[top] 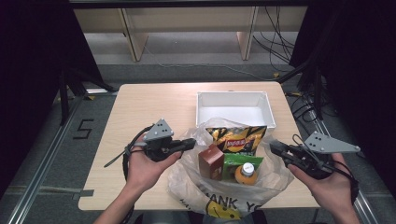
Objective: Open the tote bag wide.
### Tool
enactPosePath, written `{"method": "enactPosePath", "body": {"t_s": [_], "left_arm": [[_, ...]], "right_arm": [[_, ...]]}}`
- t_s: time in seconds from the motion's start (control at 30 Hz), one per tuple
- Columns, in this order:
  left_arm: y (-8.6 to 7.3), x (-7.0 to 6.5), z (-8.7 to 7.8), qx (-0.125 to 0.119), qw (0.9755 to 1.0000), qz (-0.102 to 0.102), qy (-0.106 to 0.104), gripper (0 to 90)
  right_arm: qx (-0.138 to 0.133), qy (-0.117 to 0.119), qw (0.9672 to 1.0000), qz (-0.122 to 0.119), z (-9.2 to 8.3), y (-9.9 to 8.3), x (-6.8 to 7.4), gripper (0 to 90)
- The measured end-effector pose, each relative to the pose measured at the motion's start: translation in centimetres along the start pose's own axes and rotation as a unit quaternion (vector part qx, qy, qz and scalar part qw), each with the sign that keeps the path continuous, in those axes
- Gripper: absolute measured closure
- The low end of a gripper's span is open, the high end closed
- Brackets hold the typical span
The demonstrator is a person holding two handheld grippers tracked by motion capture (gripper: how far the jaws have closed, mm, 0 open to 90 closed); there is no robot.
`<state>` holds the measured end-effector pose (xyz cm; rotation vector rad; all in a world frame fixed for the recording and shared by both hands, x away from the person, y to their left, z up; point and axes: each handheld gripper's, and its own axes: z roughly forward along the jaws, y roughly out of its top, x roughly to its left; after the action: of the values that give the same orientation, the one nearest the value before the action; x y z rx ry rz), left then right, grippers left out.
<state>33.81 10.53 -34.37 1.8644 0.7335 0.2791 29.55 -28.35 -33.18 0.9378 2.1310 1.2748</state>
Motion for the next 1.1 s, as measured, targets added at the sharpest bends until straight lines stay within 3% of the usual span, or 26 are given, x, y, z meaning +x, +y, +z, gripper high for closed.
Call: {"method": "enactPosePath", "body": {"t_s": [0.03,0.17,0.2,0.3,0.4,0.43,0.47,0.53,0.6,0.63,0.67,0.7,0.73,0.8,0.9,0.93,0.97,1.03,1.1], "left_arm": [[-0.2,0.1,-0.1,0.000,1.0000,-0.002,0.002,88.5],[-1.0,0.6,-0.2,-0.004,0.9999,-0.016,0.006,88.4],[-1.2,0.7,-0.2,-0.002,0.9998,-0.017,0.009,88.4],[-1.8,1.2,-0.1,0.000,0.9996,-0.025,0.012,88.3],[-2.1,1.4,-0.1,0.003,0.9995,-0.026,0.016,88.2],[-2.6,1.7,0.0,0.006,0.9993,-0.034,0.017,88.2],[-2.8,1.7,0.1,0.006,0.9991,-0.039,0.018,88.2],[-3.2,1.9,0.2,0.012,0.9990,-0.039,0.021,88.1],[-3.7,2.0,0.3,0.015,0.9989,-0.041,0.018,88.1],[-3.9,2.0,0.5,0.015,0.9988,-0.044,0.015,88.1],[-3.9,2.0,0.5,0.015,0.9988,-0.044,0.015,88.1],[-4.1,2.0,0.5,0.020,0.9986,-0.044,0.020,88.1],[-4.4,2.1,0.6,0.021,0.9983,-0.050,0.019,88.1],[-4.5,2.2,0.7,0.024,0.9983,-0.050,0.019,88.1],[-5.0,2.4,0.9,0.028,0.9979,-0.054,0.022,88.1],[-5.0,2.4,0.9,0.028,0.9979,-0.054,0.022,88.0],[-5.2,2.6,1.1,0.033,0.9976,-0.056,0.022,88.0],[-5.6,2.7,1.3,0.037,0.9972,-0.060,0.024,88.0],[-5.9,2.9,1.6,0.035,0.9972,-0.062,0.023,88.0]], "right_arm": [[-0.007,-0.007,0.9999,0.011,0.2,-0.1,0.1,80.8],[0.004,-0.007,1.0000,0.005,0.3,-0.5,-0.1,80.8],[0.012,-0.009,0.9998,0.015,0.2,-0.6,0.1,80.8],[0.020,-0.007,0.9997,0.013,0.3,-0.9,0.0,81.0],[0.016,-0.013,0.9996,0.017,0.4,-1.0,0.0,81.1],[0.025,-0.010,0.9996,0.005,0.3,-1.1,-0.3,81.1],[0.019,-0.017,0.9996,0.015,0.4,-1.2,-0.2,81.1],[0.027,-0.015,0.9995,0.004,0.4,-1.3,-0.5,81.1],[0.033,-0.016,0.9992,0.015,0.4,-1.5,-0.4,81.1],[0.035,-0.014,0.9993,0.004,0.5,-1.6,-0.6,81.1],[0.039,-0.016,0.9990,0.017,0.5,-1.8,-0.5,81.1],[0.036,-0.017,0.9992,0.003,0.6,-1.9,-0.7,81.2],[0.041,-0.016,0.9988,0.022,0.6,-2.1,-0.5,81.3],[0.042,-0.017,0.9989,0.014,0.6,-2.2,-0.7,81.3],[0.053,-0.017,0.9982,0.022,0.7,-2.5,-0.8,81.4],[0.051,-0.019,0.9984,0.011,0.8,-2.6,-1.1,81.5],[0.056,-0.019,0.9979,0.026,0.8,-2.7,-0.9,81.5],[0.056,-0.020,0.9981,0.014,1.0,-2.9,-1.2,81.5],[0.063,-0.019,0.9976,0.022,1.1,-3.1,-1.1,81.5]]}}
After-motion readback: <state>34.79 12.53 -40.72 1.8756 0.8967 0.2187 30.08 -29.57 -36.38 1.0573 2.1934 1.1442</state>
